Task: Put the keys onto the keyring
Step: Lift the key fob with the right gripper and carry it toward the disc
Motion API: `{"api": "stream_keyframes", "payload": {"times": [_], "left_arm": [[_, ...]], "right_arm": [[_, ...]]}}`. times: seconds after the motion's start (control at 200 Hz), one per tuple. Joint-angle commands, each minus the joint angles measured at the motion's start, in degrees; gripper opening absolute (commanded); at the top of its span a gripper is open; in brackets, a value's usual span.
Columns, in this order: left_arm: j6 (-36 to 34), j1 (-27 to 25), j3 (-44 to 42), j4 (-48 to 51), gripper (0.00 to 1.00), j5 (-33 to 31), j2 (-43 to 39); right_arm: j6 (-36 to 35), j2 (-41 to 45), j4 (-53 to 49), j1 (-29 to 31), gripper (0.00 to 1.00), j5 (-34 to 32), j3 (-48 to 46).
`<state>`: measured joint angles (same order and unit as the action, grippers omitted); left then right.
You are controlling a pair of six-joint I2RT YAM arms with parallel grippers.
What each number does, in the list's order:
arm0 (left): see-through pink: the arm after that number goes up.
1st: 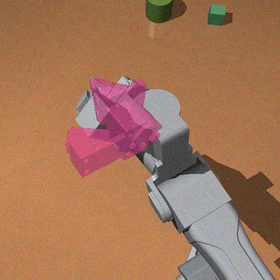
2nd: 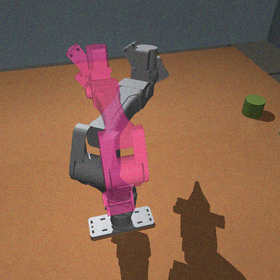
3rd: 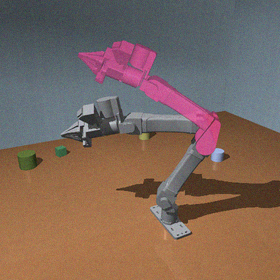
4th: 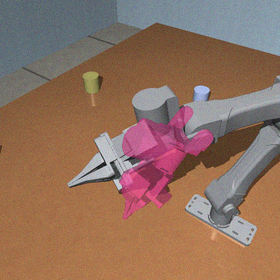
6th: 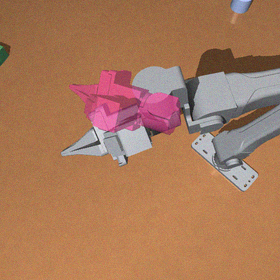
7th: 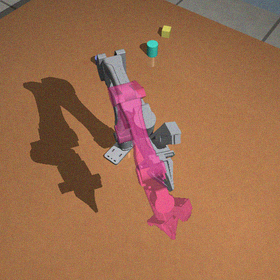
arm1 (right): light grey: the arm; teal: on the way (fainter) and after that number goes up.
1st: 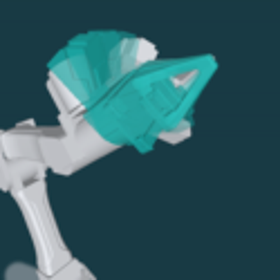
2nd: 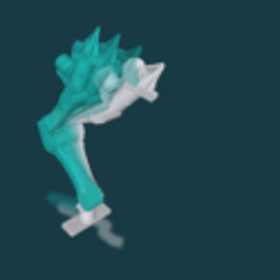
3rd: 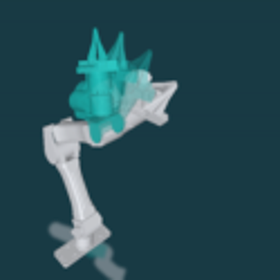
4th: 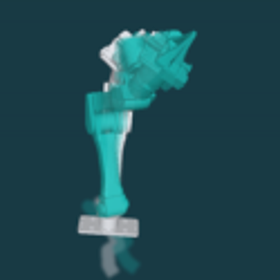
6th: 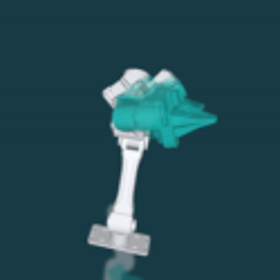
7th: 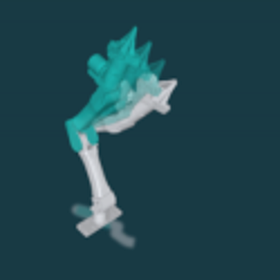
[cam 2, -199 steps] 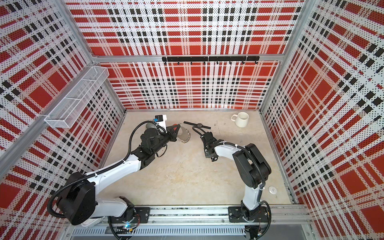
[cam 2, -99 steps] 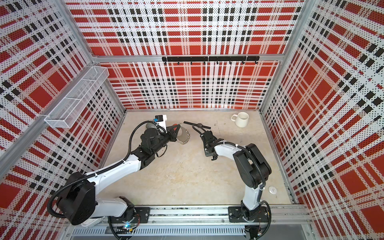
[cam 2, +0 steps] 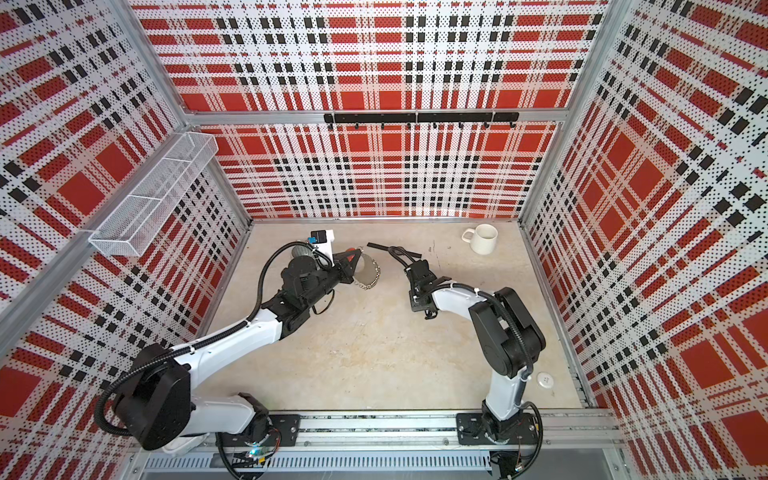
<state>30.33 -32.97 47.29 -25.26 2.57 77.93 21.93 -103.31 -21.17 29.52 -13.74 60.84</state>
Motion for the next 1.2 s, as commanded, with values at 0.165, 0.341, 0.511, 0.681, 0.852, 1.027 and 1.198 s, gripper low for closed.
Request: {"api": "stream_keyframes", "payload": {"times": [0.165, 0.341, 0.511, 0.681, 0.852, 1.027, 1.198], "left_arm": [[-0.86, 0.1, -0.06, -2.78, 0.0, 0.5, -1.89], [-0.95, 0.1, -0.09, -2.78, 0.0, 0.41, -2.08], [-0.97, 0.16, -0.09, -2.78, 0.0, 0.46, -1.98], [-1.04, 0.18, -0.13, -2.78, 0.0, 0.6, -2.08], [-1.15, 0.19, -0.18, -2.78, 0.0, 0.78, -2.2], [-1.14, 0.19, -0.09, -2.78, 0.0, 0.96, -2.2], [-1.21, 0.19, -0.1, -2.78, 0.0, 1.12, -2.34]], "right_arm": [[-0.27, 1.09, -0.1, -0.41, 0.2, 1.34, -0.72], [-0.4, 1.51, -0.44, -0.42, 0.26, 0.99, -0.64], [-1.28, 1.79, -0.71, -0.43, 0.31, 1.31, -0.8], [-4.45, 1.79, -1.11, -0.34, 0.33, 1.08, -0.97], [-7.58, 1.62, -2.09, -0.34, 0.28, -0.03, -0.93], [-8.17, 1.73, -1.78, -0.42, 0.25, 0.26, -1.42], [-8.4, 0.83, -1.69, -0.47, 0.25, -0.29, -1.07]]}}
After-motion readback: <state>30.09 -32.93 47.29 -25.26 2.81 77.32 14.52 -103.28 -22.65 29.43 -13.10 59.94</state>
